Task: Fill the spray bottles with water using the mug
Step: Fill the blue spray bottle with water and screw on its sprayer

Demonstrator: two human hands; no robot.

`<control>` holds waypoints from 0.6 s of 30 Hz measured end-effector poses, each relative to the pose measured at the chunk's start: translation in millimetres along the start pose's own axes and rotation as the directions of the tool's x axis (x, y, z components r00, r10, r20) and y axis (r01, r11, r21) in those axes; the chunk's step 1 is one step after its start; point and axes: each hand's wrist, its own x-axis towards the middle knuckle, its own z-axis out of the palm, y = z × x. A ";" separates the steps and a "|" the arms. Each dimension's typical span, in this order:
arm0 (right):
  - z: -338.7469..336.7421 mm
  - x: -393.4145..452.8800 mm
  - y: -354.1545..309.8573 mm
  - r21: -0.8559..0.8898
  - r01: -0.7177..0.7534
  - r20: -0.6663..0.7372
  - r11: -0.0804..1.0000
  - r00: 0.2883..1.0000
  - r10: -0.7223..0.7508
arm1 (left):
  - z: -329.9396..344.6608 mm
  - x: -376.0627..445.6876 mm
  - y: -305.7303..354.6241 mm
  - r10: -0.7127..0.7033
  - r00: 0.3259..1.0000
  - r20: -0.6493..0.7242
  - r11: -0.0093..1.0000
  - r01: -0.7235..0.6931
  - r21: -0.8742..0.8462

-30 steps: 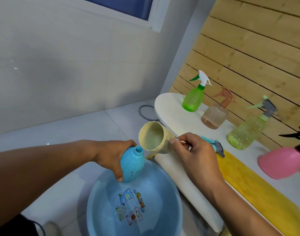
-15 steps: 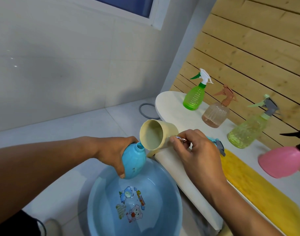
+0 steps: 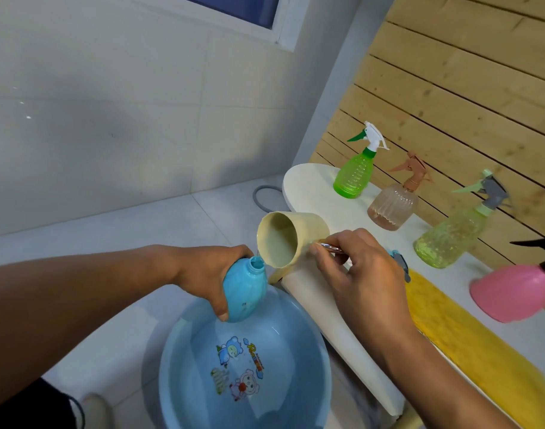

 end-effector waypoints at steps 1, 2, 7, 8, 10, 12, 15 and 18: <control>0.1 0.1 0.2 -0.007 0.007 -0.004 1.000 1.000 -0.007 | 0.0 0.2 0.2 0.001 1.000 0.002 1.000 -0.001 0.002; 0.3 0.5 -0.2 -0.013 0.012 -0.008 1.000 1.000 -0.012 | 0.1 0.2 0.5 0.002 1.000 0.002 1.000 -0.002 0.005; -1.6 -0.2 -0.4 -0.032 0.035 -0.013 0.999 0.999 -0.035 | 0.6 1.5 -0.2 0.012 1.000 0.002 1.000 -0.012 0.017; -1.9 -0.7 -0.4 -0.043 0.043 -0.016 0.998 0.999 -0.044 | 0.7 1.8 -0.7 0.011 1.000 0.001 1.000 -0.011 0.014; -1.8 -0.9 -0.5 -0.066 0.059 -0.025 0.996 0.998 -0.061 | 0.9 2.4 -0.9 0.010 1.000 -0.002 1.000 -0.010 0.010; -1.2 -0.8 -1.1 -0.087 0.072 -0.034 0.994 0.997 -0.075 | 1.0 3.0 -1.1 0.010 1.000 -0.002 1.000 -0.010 0.009; -1.2 -1.6 -1.4 -0.118 0.095 -0.045 0.988 0.994 -0.101 | 1.1 3.2 -0.7 0.009 1.000 0.005 1.000 -0.009 0.014; -1.9 -2.4 -1.5 -0.132 0.109 -0.053 0.985 0.992 -0.117 | 0.6 3.1 0.2 0.004 1.000 0.005 1.000 -0.005 0.022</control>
